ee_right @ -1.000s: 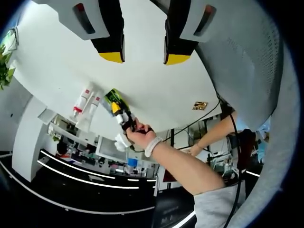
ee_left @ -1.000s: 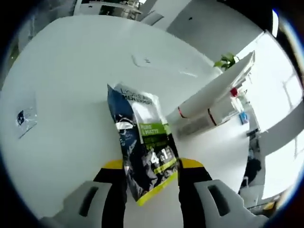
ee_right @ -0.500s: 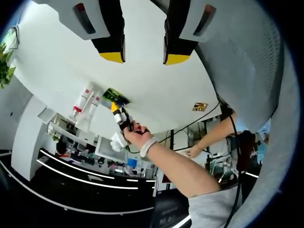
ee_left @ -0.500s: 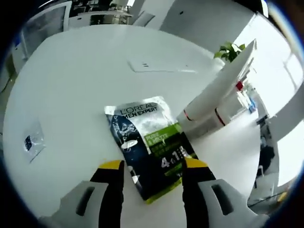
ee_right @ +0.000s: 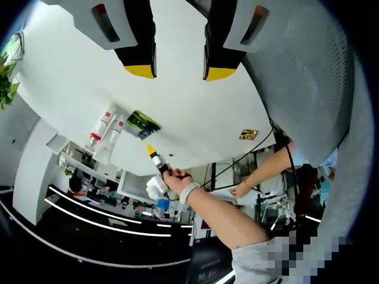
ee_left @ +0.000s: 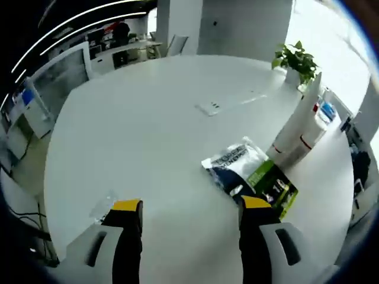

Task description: Arrange the skincare products in the storage area until every visible bottle or jar stands upright without overlapping.

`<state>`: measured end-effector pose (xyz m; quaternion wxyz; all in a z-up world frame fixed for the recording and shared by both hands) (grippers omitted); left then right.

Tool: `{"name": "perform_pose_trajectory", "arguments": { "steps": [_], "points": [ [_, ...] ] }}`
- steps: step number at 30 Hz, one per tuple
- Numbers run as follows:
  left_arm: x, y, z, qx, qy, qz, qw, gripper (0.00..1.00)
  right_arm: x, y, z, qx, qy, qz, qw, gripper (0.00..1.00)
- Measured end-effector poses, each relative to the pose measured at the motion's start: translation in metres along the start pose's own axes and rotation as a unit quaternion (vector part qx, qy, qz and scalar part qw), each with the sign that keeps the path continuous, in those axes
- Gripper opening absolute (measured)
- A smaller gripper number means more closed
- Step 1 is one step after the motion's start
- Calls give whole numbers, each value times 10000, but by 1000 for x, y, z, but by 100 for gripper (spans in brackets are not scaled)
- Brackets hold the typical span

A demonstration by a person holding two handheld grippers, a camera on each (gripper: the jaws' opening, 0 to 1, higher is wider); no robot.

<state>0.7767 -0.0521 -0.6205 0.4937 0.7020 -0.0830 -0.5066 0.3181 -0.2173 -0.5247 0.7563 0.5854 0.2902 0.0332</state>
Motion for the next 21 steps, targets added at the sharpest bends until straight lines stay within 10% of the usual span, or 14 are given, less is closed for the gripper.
{"name": "perform_pose_trajectory", "arguments": {
  "steps": [9,21],
  "points": [
    [-1,-4,-49,1739,-490,-959,9789,72,1,-2,1,42,-24,-94,9999,27],
    [15,-13,-74,2248,-1402,-1865,9461,68,2,-7,4,118,-155,-314,9993,26]
  ]
}}
Point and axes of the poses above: the point that each gripper's makers call its tool centre point, and the gripper's own axes: x roughly forward along the fingers, z roughly to its right, y roughly out of its top, the point moved 9 cm from there along -x, roughly backward along the fingers, and after that the axes turned 11 degrees about z, right-handed, at the moved point
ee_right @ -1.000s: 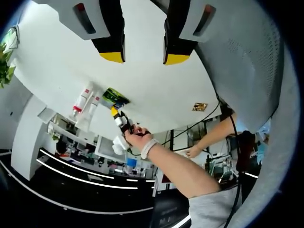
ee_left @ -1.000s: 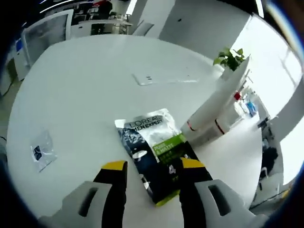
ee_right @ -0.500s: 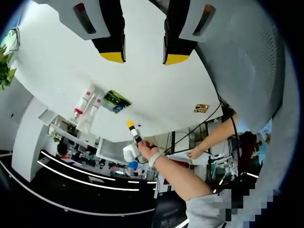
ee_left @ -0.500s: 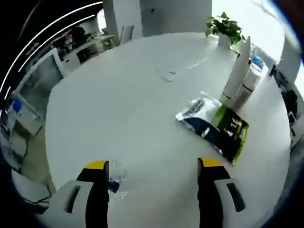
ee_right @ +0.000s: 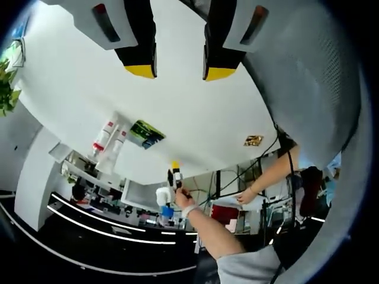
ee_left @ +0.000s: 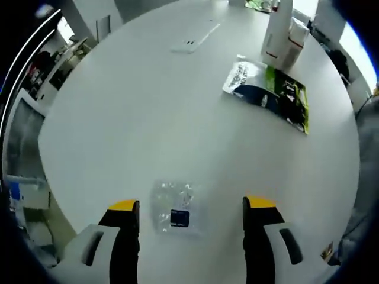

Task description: Arrange the skincare products in the storage area until every visible bottle or jar stands upright without overlapping.

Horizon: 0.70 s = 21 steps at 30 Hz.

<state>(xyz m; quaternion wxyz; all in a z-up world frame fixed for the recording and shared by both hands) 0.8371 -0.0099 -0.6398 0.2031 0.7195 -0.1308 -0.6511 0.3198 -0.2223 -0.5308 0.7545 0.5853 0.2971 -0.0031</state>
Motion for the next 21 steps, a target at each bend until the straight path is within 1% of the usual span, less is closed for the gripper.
{"name": "perform_pose_trajectory", "arguments": {
  "steps": [2,4,5,8,10,11,12,15,21],
  "points": [
    [3,-5,-4,15,-91,-119,9999,68,1,-1,-1,-33,14,-51,10000,25],
    [6,-9,-8,28,-89,-165,9998,63,1,-2,-1,-51,0,-98,9999,25],
    [4,-9,-12,-63,-120,-129,9998,64,1,-2,0,-38,-8,-108,9999,26],
    [2,-8,-17,-101,-143,-77,9998,66,1,-2,0,-19,-39,-137,9999,26],
    [2,-8,-18,-91,-268,-55,9996,65,2,-3,0,-30,-34,-179,9998,25],
    [4,-9,-19,-100,-400,-50,9991,64,2,-3,0,-41,-28,-196,9998,25],
    [3,-8,-21,-37,-352,-43,9994,64,2,-3,0,-44,-29,-205,9998,25],
    [3,-8,-25,72,-432,-121,9990,58,2,-3,1,-94,-90,-219,9997,23],
    [3,-9,-24,20,-404,-118,9991,53,3,-3,2,-94,-122,-252,9996,23]
  ]
}}
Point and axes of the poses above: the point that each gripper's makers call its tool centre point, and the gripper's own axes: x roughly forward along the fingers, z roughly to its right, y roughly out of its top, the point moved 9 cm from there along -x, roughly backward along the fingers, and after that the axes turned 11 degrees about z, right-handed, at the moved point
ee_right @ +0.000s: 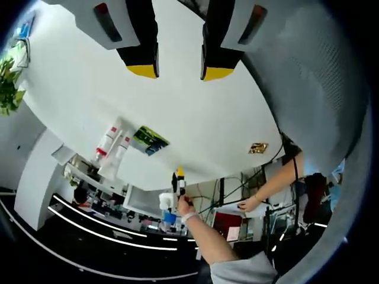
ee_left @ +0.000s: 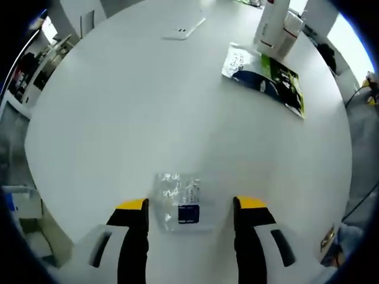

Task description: Arrange the skincare products in the storage area until every visible bottle or jar stands upright without overlapping.

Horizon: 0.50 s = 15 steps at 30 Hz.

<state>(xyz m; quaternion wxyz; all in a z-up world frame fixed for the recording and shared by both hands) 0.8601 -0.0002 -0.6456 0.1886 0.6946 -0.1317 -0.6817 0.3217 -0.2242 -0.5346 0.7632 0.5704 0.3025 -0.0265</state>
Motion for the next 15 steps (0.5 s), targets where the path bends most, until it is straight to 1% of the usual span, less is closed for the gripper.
{"name": "perform_pose_trajectory", "arguments": {
  "steps": [5,7,8,10,12,15],
  "points": [
    [4,2,12,184,-81,-35,9998,38,0,0,-1,-75,21,-43,10000,23],
    [5,2,14,173,-37,-58,9998,36,0,0,-1,-80,27,-29,10000,23],
    [5,1,16,61,-11,-78,10000,34,0,0,-1,-100,22,-21,9999,22],
    [6,1,22,84,17,-91,9999,31,0,0,-1,-112,21,-19,9999,22],
    [7,2,29,12,100,-117,9999,30,0,1,-1,-134,8,-8,9999,22],
    [9,1,43,117,76,-137,9998,18,-1,2,-1,-154,2,29,9999,22]
  ]
}}
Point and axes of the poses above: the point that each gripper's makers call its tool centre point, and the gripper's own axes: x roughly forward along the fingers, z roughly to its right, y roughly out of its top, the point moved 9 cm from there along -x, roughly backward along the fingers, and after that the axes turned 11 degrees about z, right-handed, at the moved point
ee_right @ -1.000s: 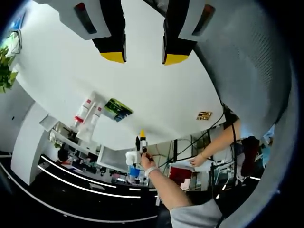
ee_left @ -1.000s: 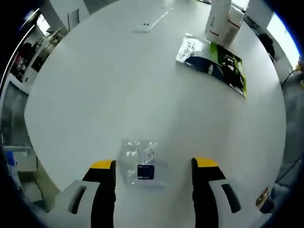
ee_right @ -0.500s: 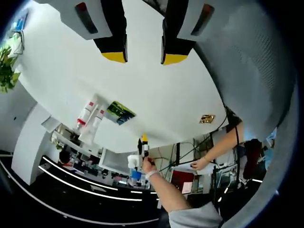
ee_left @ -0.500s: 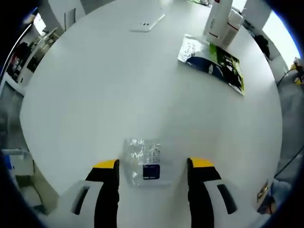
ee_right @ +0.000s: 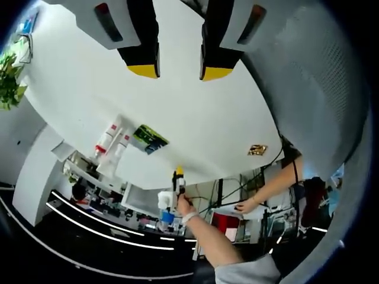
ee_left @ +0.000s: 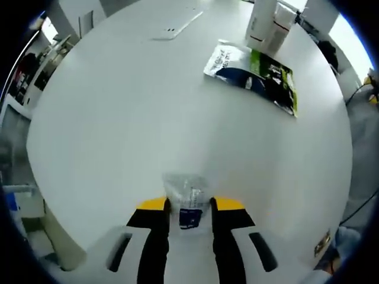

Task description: Arrange the skincare products in the storage area until every visible bottle or jar stands upright without overlapping.

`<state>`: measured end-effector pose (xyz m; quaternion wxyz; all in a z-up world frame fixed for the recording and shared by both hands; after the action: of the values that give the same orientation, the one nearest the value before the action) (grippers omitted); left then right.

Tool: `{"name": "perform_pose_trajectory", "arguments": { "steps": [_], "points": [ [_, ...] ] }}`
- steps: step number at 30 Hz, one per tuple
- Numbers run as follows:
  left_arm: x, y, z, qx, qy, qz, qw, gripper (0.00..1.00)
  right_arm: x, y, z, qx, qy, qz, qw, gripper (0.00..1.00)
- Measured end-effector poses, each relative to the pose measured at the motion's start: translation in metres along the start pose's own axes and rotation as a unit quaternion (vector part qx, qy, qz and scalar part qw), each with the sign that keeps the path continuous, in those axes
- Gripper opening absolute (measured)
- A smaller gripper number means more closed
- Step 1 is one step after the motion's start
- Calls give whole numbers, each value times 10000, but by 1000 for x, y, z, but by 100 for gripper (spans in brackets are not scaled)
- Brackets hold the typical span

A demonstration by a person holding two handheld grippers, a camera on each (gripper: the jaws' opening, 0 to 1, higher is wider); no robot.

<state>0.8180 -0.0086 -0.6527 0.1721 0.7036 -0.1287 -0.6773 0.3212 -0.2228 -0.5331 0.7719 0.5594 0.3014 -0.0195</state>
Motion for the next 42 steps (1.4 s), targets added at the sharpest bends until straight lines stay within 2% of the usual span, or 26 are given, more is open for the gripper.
{"name": "perform_pose_trajectory", "arguments": {
  "steps": [1,2,4,5,8,11,14,18,19,21,24,26,28,30,33,34,36,38,39,41,42],
  "points": [
    [-1,1,4,81,149,-14,9999,18,0,0,0,-8,-1,14,10000,22],
    [-1,1,6,57,155,-35,9999,18,0,1,0,-12,6,33,10000,22],
    [-1,0,20,40,32,-132,9999,19,-1,2,-1,-71,7,76,9999,22],
    [-2,0,32,204,-107,-207,9995,18,-1,2,-1,-81,13,92,9999,22],
    [-10,0,51,388,-38,-216,9990,18,-2,3,-2,-128,23,135,9998,22],
    [-27,8,73,375,-41,-1,9993,18,-3,5,-2,-161,48,204,9997,22],
    [-43,15,92,417,51,93,9991,18,-4,6,-3,-155,86,272,9995,22],
    [-78,40,143,152,225,763,9967,18,-5,9,-6,-188,204,406,9988,22],
    [-85,44,156,96,260,851,9960,18,-5,10,-6,-208,241,455,9985,22],
    [-100,52,191,152,286,1038,9941,18,-6,11,-9,-176,370,550,9976,22],
    [-120,64,249,-152,361,1457,9886,18,-6,16,-18,-139,788,777,9938,23],
    [-129,65,277,-116,368,1489,9881,18,-7,19,-23,-66,1092,937,9896,23],
    [-136,64,306,-94,418,1456,9884,18,-9,21,-28,205,1435,1083,9835,22],
    [-144,64,330,-291,669,1442,9868,18,-11,22,-30,355,1701,1192,9776,23],
    [-149,67,363,-483,764,1585,9832,18,-15,25,-29,636,1933,1449,9683,22],
    [-151,68,372,-480,786,1596,9829,18,-16,27,-29,890,2095,1577,9609,22],
    [-151,74,392,-522,902,1651,9807,18,-17,25,-24,1552,2357,1547,9468,25],
    [-151,81,406,-499,1006,1726,9786,18,-16,25,-16,1986,2393,1605,9368,28],
    [-151,86,413,-457,1084,1748,9775,18,-16,24,-11,2297,2442,1602,9284,29],
    [-150,94,423,-329,1130,1813,9764,18,-17,20,-2,2391,2387,1630,9270,27],
    [-149,100,429,-304,1122,1855,9757,18,-18,16,3,2631,2444,1599,9195,25]
  ]
}}
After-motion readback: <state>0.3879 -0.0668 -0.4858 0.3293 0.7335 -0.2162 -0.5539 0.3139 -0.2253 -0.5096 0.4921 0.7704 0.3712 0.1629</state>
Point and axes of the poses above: the point that each gripper's makers call its tool centre point, and the gripper's own axes: x roughly forward along the fingers, z roughly to its right, y roughly out of its top, the point moved 9 cm from there along -x, roughly backward along the fingers, and after that the axes turned 11 degrees about z, right-handed, at the moved point
